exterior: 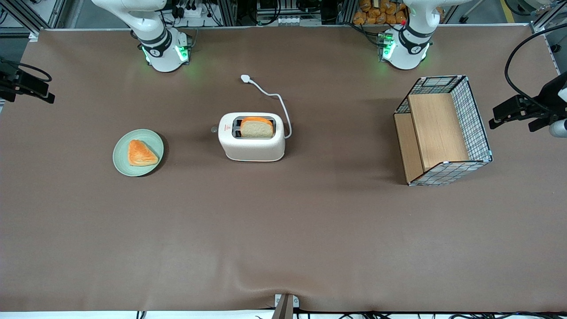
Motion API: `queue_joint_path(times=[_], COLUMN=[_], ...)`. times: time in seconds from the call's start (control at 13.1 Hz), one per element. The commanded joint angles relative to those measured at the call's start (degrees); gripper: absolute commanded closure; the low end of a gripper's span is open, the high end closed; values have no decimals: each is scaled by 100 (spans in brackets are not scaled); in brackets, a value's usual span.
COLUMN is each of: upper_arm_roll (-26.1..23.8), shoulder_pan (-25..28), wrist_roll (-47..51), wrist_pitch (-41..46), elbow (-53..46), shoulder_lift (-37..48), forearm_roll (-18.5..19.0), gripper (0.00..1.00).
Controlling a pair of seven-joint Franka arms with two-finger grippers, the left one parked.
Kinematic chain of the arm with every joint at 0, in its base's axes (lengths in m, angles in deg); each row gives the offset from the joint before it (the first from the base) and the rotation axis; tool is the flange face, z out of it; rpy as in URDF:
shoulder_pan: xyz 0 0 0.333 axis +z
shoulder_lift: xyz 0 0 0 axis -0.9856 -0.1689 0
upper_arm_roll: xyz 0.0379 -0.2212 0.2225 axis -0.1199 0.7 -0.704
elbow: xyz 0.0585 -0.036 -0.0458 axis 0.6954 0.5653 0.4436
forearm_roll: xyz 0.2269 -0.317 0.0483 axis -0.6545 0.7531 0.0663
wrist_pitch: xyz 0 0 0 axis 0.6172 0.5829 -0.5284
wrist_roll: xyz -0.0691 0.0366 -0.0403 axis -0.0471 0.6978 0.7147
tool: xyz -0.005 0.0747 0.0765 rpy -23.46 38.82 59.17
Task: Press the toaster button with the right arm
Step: 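Move the right gripper toward the side lever of the white toaster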
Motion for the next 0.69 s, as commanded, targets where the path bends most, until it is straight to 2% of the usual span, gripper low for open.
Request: queue_joint_path(times=[0.0, 0.46, 0.54, 0.61], upper_arm_roll=[-77, -112, -129, -121], shoulder_pan=[-71, -28, -1, 16], wrist_roll=[64, 64, 64, 133], wrist_pitch=[64, 81, 177, 395], elbow=[-11, -63, -55, -55], shoulder_lift=[98, 55, 55, 46], forearm_roll=[35, 26, -78, -488], gripper=[0, 0, 0, 0])
